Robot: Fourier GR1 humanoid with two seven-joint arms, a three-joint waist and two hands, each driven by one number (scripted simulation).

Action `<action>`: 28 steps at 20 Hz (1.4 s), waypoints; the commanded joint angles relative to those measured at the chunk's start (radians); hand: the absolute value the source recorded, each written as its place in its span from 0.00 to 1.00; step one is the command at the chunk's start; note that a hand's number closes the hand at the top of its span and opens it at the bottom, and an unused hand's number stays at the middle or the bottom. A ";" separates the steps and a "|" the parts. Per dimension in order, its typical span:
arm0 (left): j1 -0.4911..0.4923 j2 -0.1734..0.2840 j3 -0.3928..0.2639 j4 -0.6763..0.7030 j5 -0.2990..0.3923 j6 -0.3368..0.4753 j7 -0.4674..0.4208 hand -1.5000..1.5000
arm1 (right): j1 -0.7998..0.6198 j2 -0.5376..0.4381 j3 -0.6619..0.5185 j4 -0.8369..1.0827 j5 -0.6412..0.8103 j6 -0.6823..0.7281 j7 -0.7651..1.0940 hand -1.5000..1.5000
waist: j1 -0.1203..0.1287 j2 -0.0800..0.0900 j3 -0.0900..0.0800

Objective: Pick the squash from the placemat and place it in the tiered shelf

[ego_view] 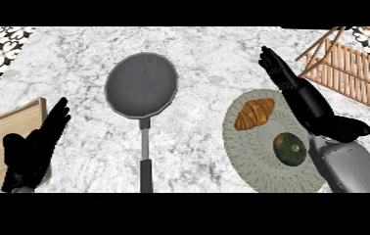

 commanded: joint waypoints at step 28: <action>-0.279 -0.231 -0.035 0.214 -0.090 -0.103 -0.166 0.50 | 0.554 -0.139 -0.389 -0.094 0.022 -0.190 -0.049 0.00 | -0.044 0.004 0.005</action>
